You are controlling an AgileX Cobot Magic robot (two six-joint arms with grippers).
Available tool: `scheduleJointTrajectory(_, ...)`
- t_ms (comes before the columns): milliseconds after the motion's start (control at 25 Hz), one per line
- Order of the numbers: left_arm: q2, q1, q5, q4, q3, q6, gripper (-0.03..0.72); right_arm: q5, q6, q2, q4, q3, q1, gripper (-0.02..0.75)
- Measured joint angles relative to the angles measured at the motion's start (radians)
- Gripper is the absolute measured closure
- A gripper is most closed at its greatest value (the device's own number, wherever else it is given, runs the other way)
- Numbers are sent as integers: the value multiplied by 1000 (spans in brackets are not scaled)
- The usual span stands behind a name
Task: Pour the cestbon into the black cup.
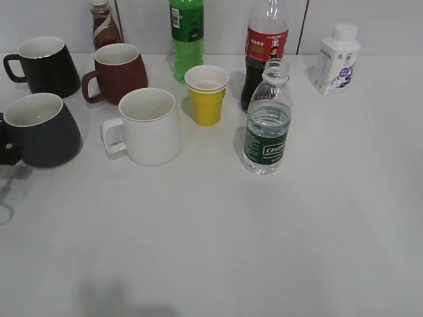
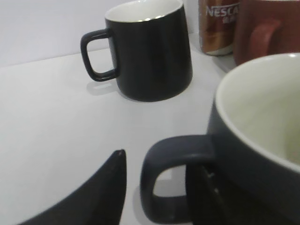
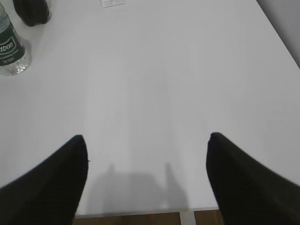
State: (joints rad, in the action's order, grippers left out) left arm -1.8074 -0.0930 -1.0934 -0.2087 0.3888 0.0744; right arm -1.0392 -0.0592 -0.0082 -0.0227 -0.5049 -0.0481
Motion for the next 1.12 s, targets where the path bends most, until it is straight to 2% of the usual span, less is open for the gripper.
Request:
scheduleJointTrajectory(120, -6, 0, 54, -4, 43, 0, 405, 0, 0, 0, 0, 0, 0, 146)
scheduleJointTrajectory(280, -36, -2, 83, -34, 99, 3, 611, 0, 0, 0, 1, 0, 0, 146)
scheduleJointTrajectory(320, -41, -3, 84, -39, 105, 8, 634, 0, 0, 0, 1, 0, 0, 146)
scheduleJointTrajectory(480, -39, -3, 87, -46, 105, 11, 636, 0, 7, 0, 23, 0, 0, 148)
scheduleJointTrajectory(560, -18, -3, 113, -51, 105, 16, 636, 1, 59, 0, 70, 0, 0, 154)
scheduleJointTrajectory(720, 64, -3, 165, -63, 105, 18, 636, 60, 254, 80, 215, -13, 0, 190)
scheduleJointTrajectory(800, 118, -3, 195, -63, 105, 18, 636, 203, 354, 139, 292, -15, 0, 200)
scheduleJointTrajectory(960, 209, -3, 265, -66, 105, 18, 636, 596, 492, 273, 518, 8, 0, 204)
scheduleJointTrajectory(1040, 252, -3, 291, -70, 105, 16, 636, 709, 597, 336, 710, 26, 0, 206)
scheduleJointTrajectory(1120, 294, -3, 303, -83, 105, 14, 636, 741, 814, 393, 943, 57, 0, 205)
